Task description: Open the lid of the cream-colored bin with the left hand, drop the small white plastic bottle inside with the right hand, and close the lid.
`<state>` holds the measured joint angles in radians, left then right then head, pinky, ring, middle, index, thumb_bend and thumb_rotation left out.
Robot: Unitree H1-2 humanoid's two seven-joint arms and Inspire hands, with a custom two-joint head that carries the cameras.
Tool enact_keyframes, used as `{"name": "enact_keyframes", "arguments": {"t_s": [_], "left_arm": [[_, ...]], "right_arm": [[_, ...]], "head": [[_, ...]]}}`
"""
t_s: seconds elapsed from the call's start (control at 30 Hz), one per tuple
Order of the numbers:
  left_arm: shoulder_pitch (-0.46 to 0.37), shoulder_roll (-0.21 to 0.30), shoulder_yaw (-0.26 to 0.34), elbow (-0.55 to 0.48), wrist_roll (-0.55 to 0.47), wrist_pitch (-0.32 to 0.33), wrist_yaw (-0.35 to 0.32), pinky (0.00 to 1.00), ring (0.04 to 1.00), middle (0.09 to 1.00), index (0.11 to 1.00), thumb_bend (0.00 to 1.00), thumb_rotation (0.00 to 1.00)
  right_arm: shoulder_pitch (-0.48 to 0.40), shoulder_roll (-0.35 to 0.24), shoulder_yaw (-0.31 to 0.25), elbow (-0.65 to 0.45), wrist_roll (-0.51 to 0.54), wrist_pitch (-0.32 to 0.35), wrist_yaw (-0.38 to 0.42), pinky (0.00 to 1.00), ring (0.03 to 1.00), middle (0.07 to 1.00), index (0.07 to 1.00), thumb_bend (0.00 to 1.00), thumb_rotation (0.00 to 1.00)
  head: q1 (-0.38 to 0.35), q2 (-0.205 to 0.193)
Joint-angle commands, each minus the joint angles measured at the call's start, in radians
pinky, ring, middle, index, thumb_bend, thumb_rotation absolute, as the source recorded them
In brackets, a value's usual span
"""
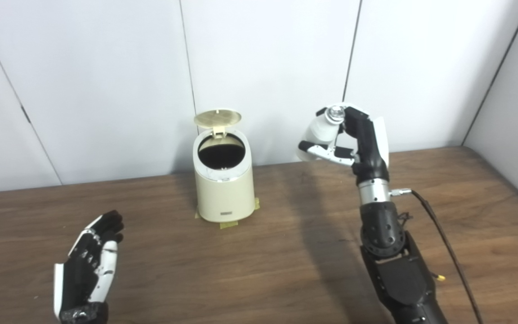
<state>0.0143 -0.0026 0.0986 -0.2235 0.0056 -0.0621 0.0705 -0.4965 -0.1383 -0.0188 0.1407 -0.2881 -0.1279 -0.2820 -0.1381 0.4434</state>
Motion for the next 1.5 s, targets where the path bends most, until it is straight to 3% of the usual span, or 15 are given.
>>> {"name": "enact_keyframes", "arguments": {"t_s": [0.0,0.23,0.37,0.5,0.7,0.83,1.13,1.33,1.47], "left_arm": [[-0.029,-0.007,-0.009,-0.009,0.017,-0.044,0.008,0.8,0.804,0.792,0.781,0.21,0.47],[-0.033,-0.021,-0.019,0.006,0.022,-0.06,0.016,0.8,0.802,0.793,0.781,0.22,0.46],[-0.031,-0.024,-0.03,0.004,0.037,-0.059,0.017,0.8,0.81,0.801,0.789,0.21,0.52],[-0.028,-0.035,-0.038,-0.002,0.046,-0.047,0.02,0.8,0.812,0.805,0.794,0.21,0.56],[-0.028,-0.051,-0.043,0.0,0.058,-0.05,0.031,0.8,0.809,0.798,0.787,0.21,0.45],[-0.025,-0.055,-0.048,-0.002,0.065,-0.048,0.034,0.82,0.818,0.801,0.788,0.21,0.51],[-0.023,-0.072,-0.056,0.0,0.077,-0.048,0.05,0.81,0.816,0.8,0.786,0.21,0.49],[-0.02,-0.079,-0.062,-0.005,0.092,-0.043,0.055,0.83,0.822,0.799,0.788,0.22,0.52],[-0.021,-0.082,-0.065,-0.006,0.084,-0.048,0.054,0.82,0.822,0.8,0.787,0.22,0.5]], "right_arm": [[-0.071,0.0,0.01,-0.049,-0.008,-0.008,0.017,0.36,0.434,0.485,0.523,0.52,0.0],[-0.102,0.017,0.048,-0.042,-0.018,-0.037,0.058,0.35,0.43,0.469,0.537,0.51,0.0],[-0.118,0.029,0.071,-0.028,-0.008,-0.051,0.083,0.36,0.432,0.471,0.535,0.51,0.0],[-0.136,0.035,0.089,0.027,-0.016,-0.112,0.087,0.37,0.429,0.473,0.537,0.51,0.0],[-0.172,0.053,0.109,0.092,-0.045,-0.129,0.078,0.34,0.406,0.483,0.541,0.51,0.0],[-0.195,0.066,0.106,0.157,-0.021,-0.168,0.079,0.35,0.409,0.477,0.544,0.51,0.0],[-0.252,0.075,0.118,0.308,-0.014,-0.277,0.086,0.36,0.415,0.479,0.538,0.51,0.0],[-0.29,0.067,0.147,0.41,-0.087,-0.336,0.023,0.31,0.376,0.494,0.541,0.51,0.0],[-0.306,0.045,0.207,0.449,-0.13,-0.341,-0.038,0.3,0.373,0.498,0.536,0.51,0.0]], "head": [[0.004,-0.002],[0.029,-0.016],[0.048,-0.02],[0.06,-0.024],[0.082,-0.029],[0.093,-0.033],[0.109,-0.04],[0.121,-0.044],[0.128,-0.045]]}}
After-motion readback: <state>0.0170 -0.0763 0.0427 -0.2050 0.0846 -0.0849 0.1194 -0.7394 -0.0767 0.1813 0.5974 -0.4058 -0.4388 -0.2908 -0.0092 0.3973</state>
